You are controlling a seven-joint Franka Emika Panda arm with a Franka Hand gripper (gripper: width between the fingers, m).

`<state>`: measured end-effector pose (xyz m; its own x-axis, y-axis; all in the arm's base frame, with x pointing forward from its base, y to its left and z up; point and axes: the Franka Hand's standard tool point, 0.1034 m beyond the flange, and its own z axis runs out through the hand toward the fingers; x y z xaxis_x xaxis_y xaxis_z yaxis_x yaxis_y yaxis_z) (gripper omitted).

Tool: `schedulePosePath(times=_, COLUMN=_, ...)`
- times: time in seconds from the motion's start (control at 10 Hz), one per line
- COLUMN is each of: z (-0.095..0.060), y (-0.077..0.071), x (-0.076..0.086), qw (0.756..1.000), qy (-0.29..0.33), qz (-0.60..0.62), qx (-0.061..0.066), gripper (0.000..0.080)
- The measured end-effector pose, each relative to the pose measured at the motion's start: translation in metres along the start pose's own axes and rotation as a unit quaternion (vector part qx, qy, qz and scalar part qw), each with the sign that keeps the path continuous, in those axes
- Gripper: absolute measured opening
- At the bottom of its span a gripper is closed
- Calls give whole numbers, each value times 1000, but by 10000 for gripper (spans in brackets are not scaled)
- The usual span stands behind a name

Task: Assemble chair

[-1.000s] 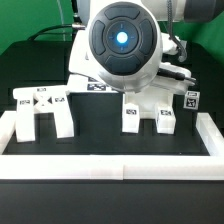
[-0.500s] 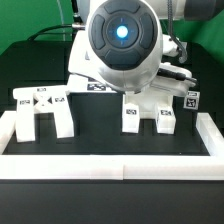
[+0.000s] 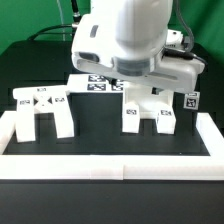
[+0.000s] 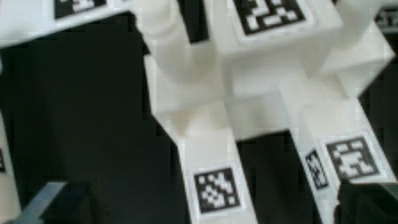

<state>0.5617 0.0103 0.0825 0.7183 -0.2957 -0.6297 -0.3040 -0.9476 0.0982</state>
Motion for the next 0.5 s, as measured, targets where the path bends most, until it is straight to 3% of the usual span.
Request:
schedulePosePath(times=0.3, z=-15, y=7, x=7, qw=995, qy=97, qz=-8, qx=22, gripper=649)
schedulePosePath(times=0.4, z=-13, y=10, x=5, qw=994, qy=106, qz=-7, qx=24, gripper=649)
schedulePosePath(times=0.5, z=-18, y=4, x=14, qw=989, qy=148, qz=-8, qx=32, gripper=649)
